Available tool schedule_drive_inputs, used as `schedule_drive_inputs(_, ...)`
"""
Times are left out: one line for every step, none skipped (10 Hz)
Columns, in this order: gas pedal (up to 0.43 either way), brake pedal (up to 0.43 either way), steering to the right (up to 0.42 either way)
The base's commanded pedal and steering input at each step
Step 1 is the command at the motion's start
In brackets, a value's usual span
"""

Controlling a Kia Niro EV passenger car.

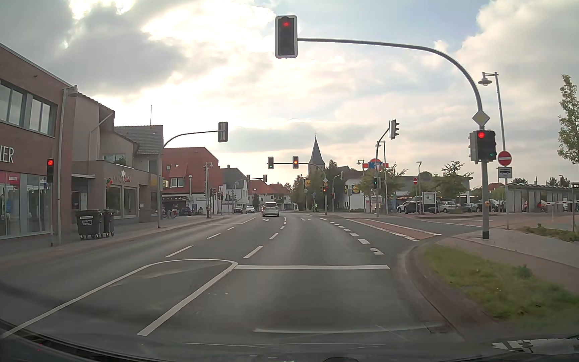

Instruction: Follow the waypoints while adhering to traffic rules and regulations

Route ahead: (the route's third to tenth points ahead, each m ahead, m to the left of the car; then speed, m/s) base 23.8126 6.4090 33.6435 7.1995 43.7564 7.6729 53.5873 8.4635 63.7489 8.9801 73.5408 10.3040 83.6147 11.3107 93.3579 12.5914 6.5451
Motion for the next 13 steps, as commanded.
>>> schedule_drive_inputs(0.0,0.317,-0.004)
schedule_drive_inputs(0.0,0.317,-0.004)
schedule_drive_inputs(0.0,0.317,-0.003)
schedule_drive_inputs(0.0,0.317,-0.003)
schedule_drive_inputs(0.0,0.317,-0.004)
schedule_drive_inputs(0.0,0.317,-0.005)
schedule_drive_inputs(0.0,0.323,-0.005)
schedule_drive_inputs(0.0,0.323,-0.005)
schedule_drive_inputs(0.0,0.317,-0.005)
schedule_drive_inputs(0.0,0.323,-0.005)
schedule_drive_inputs(0.0,0.323,-0.005)
schedule_drive_inputs(0.0,0.317,-0.005)
schedule_drive_inputs(0.0,0.311,-0.005)
